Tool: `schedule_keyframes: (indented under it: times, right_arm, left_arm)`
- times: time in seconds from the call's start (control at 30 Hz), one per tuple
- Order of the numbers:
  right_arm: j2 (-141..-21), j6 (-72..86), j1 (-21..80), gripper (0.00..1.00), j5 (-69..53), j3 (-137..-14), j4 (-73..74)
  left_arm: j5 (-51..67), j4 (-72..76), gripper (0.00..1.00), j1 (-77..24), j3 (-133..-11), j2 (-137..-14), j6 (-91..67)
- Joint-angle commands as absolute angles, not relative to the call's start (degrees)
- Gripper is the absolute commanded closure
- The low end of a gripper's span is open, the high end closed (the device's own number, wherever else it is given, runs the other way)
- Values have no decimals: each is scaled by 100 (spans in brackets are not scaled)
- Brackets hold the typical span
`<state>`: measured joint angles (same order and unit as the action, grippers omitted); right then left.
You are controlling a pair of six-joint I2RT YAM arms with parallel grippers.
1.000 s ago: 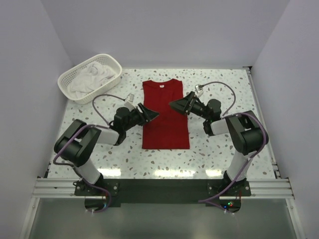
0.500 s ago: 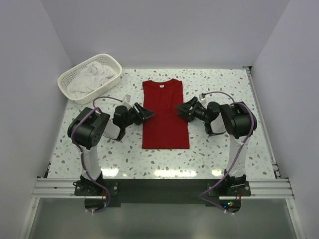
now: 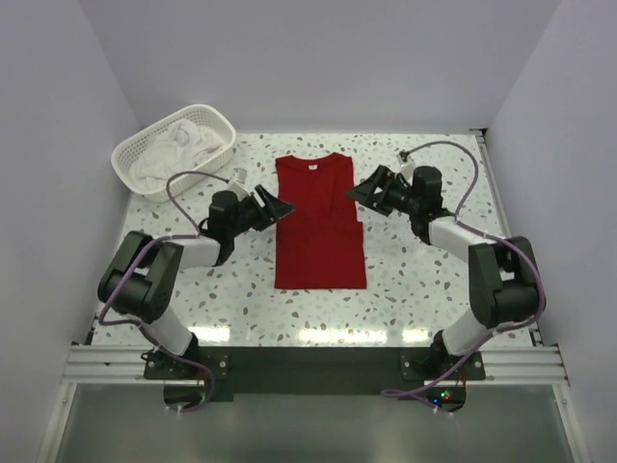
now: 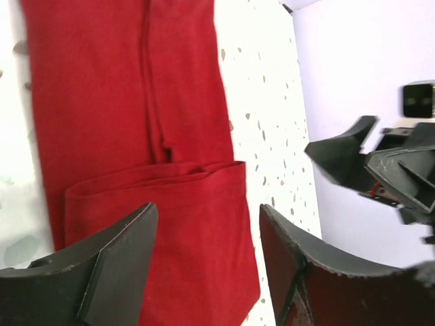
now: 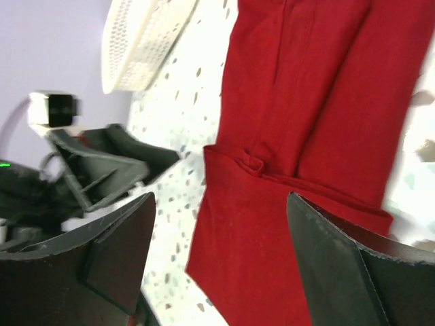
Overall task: Fold and stack the t-shirts
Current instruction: Fold the tshirt
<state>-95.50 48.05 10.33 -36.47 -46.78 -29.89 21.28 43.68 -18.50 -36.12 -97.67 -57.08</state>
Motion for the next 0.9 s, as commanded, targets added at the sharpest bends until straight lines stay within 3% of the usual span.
schedule_keyframes:
  times: [0.0,0.2,0.4,0.63,0.87]
  right_arm:
    - [-8685,2999,1195,18,-2535,-5238,128]
    - [-7595,2163,1766,18,-1127,-5352,2292]
    - [-7260,1986,2451,20,-98,-5239,3401]
    - [-7216,2180,2996,24,202,-4913,3428]
    - [-7479,2338,3497,25,448,-4913,3322]
  left_arm:
    - [2005,2574,33,-1889,-4120,-8984,-4800]
    - [328,-546,29,-2653,-4728,-8139,-3754]
    - [-913,-2151,26,-3567,-4790,-7858,-3630]
    - [-1274,-2531,32,-4104,-4684,-8050,-3779]
    - [-1266,-2540,47,-4394,-4693,-8498,-3920]
